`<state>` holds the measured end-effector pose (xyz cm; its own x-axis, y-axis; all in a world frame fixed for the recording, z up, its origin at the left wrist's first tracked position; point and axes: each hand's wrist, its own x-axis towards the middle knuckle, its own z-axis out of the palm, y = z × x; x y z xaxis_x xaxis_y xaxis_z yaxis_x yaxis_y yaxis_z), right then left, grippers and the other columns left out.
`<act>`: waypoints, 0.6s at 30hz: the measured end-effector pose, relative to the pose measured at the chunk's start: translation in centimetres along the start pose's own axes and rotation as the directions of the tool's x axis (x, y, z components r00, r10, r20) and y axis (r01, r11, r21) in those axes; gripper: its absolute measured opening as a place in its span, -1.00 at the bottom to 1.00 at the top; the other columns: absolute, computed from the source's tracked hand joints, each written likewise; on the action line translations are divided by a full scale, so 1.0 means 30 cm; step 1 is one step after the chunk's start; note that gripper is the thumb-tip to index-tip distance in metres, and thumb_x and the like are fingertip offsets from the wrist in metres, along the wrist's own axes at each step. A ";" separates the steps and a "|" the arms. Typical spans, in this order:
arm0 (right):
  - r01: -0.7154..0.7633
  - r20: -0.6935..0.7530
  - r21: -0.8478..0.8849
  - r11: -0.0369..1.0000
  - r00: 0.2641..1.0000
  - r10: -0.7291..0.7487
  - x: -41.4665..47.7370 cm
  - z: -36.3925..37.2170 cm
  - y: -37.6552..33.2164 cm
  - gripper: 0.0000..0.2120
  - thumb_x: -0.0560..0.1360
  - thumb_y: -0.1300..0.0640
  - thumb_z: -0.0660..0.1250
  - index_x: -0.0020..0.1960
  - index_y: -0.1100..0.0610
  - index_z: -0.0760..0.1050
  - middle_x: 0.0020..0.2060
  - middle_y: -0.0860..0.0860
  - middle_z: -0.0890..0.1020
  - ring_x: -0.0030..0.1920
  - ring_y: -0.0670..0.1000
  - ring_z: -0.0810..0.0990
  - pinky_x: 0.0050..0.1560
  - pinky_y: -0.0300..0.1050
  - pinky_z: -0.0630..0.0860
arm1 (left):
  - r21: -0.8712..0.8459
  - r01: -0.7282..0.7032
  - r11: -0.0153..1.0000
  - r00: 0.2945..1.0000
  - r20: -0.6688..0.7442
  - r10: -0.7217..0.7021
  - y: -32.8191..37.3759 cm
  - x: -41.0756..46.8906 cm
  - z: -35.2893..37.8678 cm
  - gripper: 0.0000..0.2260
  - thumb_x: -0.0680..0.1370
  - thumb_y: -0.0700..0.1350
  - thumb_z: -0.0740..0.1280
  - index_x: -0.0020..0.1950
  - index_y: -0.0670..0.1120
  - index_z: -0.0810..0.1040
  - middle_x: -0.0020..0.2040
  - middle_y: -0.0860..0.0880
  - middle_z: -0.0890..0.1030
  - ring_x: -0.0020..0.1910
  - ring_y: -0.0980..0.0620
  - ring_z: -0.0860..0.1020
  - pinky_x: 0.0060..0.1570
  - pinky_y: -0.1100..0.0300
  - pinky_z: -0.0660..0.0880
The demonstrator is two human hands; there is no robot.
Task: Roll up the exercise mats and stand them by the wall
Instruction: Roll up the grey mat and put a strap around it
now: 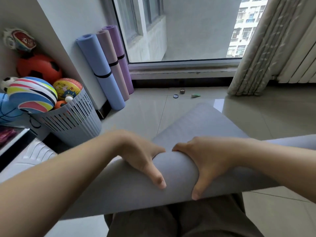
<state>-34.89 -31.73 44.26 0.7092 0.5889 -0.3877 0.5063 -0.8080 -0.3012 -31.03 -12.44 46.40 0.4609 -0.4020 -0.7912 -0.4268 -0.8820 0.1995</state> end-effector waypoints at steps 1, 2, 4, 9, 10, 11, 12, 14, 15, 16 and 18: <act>-0.005 0.031 0.014 1.000 1.000 0.005 0.002 0.026 -0.005 -0.11 0.11 -0.32 0.55 0.33 -0.16 0.26 0.09 -0.17 0.54 0.06 -0.11 0.52 0.11 -0.11 0.51 | -0.017 -0.006 1.000 1.000 0.019 0.006 0.000 0.014 0.026 -0.46 0.36 0.25 0.46 0.26 0.19 0.37 0.11 0.19 0.53 0.13 0.14 0.52 0.08 0.24 0.43; -0.008 0.051 0.033 0.999 0.999 0.007 0.004 0.049 -0.008 -0.12 0.12 -0.31 0.56 0.33 -0.16 0.26 0.10 -0.16 0.54 0.06 -0.11 0.52 0.10 -0.12 0.51 | -0.030 -0.014 0.999 0.999 0.031 0.015 0.001 0.026 0.046 -0.46 0.37 0.24 0.46 0.27 0.20 0.37 0.13 0.19 0.53 0.14 0.14 0.52 0.09 0.24 0.43; -0.019 0.077 0.074 0.997 0.997 0.013 0.009 0.073 -0.006 -0.14 0.14 -0.28 0.57 0.33 -0.17 0.27 0.10 -0.18 0.54 0.05 -0.12 0.51 0.09 -0.15 0.50 | -0.058 -0.025 0.998 0.999 0.045 0.028 0.002 0.035 0.059 -0.46 0.38 0.24 0.45 0.30 0.20 0.36 0.16 0.19 0.54 0.15 0.14 0.53 0.11 0.23 0.45; -0.079 0.206 0.188 0.979 0.978 0.040 0.041 0.059 0.020 -0.15 0.17 -0.23 0.58 0.36 -0.18 0.26 0.18 -0.20 0.51 0.15 -0.12 0.49 0.20 -0.11 0.46 | -0.011 -0.088 0.996 0.987 -0.138 0.086 -0.012 -0.001 0.110 -0.28 0.32 0.31 0.44 0.39 0.28 0.22 0.25 0.21 0.47 0.21 0.14 0.47 0.23 0.10 0.44; -0.089 0.225 0.212 0.973 0.973 0.040 0.050 0.055 0.026 -0.15 0.18 -0.21 0.58 0.37 -0.17 0.26 0.18 -0.21 0.50 0.16 -0.12 0.48 0.22 -0.13 0.44 | 0.079 -0.087 0.993 0.964 -0.244 0.104 -0.011 -0.003 0.143 -0.21 0.28 0.33 0.44 0.41 0.28 0.14 0.26 0.19 0.44 0.22 0.11 0.46 0.22 0.07 0.43; -0.096 0.242 0.225 0.970 0.969 0.040 0.060 0.050 0.031 -0.15 0.19 -0.20 0.59 0.37 -0.17 0.26 0.17 -0.23 0.49 0.17 -0.13 0.48 0.21 -0.15 0.43 | 0.175 -0.077 0.981 0.931 -0.340 0.134 -0.006 -0.005 0.180 -0.15 0.25 0.34 0.43 0.41 0.27 0.08 0.24 0.14 0.43 0.21 0.07 0.45 0.20 0.06 0.43; -0.103 0.257 0.234 0.967 0.966 0.040 0.069 0.045 0.032 -0.16 0.20 -0.18 0.59 0.37 -0.16 0.26 0.15 -0.24 0.48 0.17 -0.14 0.47 0.19 -0.18 0.42 | 0.247 -0.063 0.967 0.898 -0.409 0.163 0.001 -0.005 0.214 -0.12 0.24 0.33 0.43 0.42 0.24 0.04 0.22 0.11 0.42 0.20 0.05 0.44 0.18 0.08 0.43; -0.119 0.276 0.247 0.962 0.960 0.048 0.083 0.036 0.030 -0.18 0.22 -0.16 0.59 0.37 -0.15 0.26 0.12 -0.25 0.47 0.16 -0.13 0.47 0.16 -0.21 0.41 | 0.242 -0.066 0.968 0.867 -0.466 0.176 -0.002 -0.001 0.231 -0.13 0.24 0.30 0.45 0.42 0.24 0.05 0.21 0.12 0.42 0.20 0.06 0.42 0.16 0.14 0.40; -0.125 0.271 0.247 0.961 0.961 0.056 0.083 0.034 0.027 -0.18 0.23 -0.17 0.58 0.38 -0.15 0.25 0.14 -0.24 0.46 0.19 -0.12 0.47 0.18 -0.20 0.41 | 0.191 -0.089 0.977 0.880 -0.444 0.167 -0.010 -0.002 0.216 -0.15 0.25 0.29 0.46 0.41 0.26 0.08 0.22 0.14 0.43 0.20 0.09 0.42 0.17 0.17 0.39; -0.128 0.252 0.237 0.963 0.965 0.066 0.074 0.034 0.022 -0.15 0.24 -0.21 0.56 0.41 -0.15 0.22 0.18 -0.23 0.45 0.23 -0.11 0.45 0.22 -0.18 0.39 | 0.134 -0.113 0.985 0.903 -0.399 0.158 -0.021 0.001 0.192 -0.17 0.25 0.27 0.49 0.40 0.27 0.12 0.23 0.17 0.44 0.21 0.12 0.42 0.19 0.18 0.39; -0.129 0.140 0.125 0.984 0.984 0.111 0.040 0.046 0.007 -0.02 0.24 -0.34 0.48 0.50 -0.10 0.09 0.33 -0.18 0.39 0.33 -0.07 0.38 0.31 -0.11 0.34 | 0.026 -0.129 0.991 0.952 -0.278 0.131 -0.047 0.013 0.137 -0.18 0.24 0.25 0.52 0.38 0.30 0.18 0.25 0.23 0.45 0.22 0.16 0.45 0.21 0.18 0.40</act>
<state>-34.61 -31.17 42.54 0.6850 0.4921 -0.5372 0.3456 -0.8686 -0.3550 -33.43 -10.35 43.44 0.5987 -0.5665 -0.5662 -0.5026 -0.8162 0.2850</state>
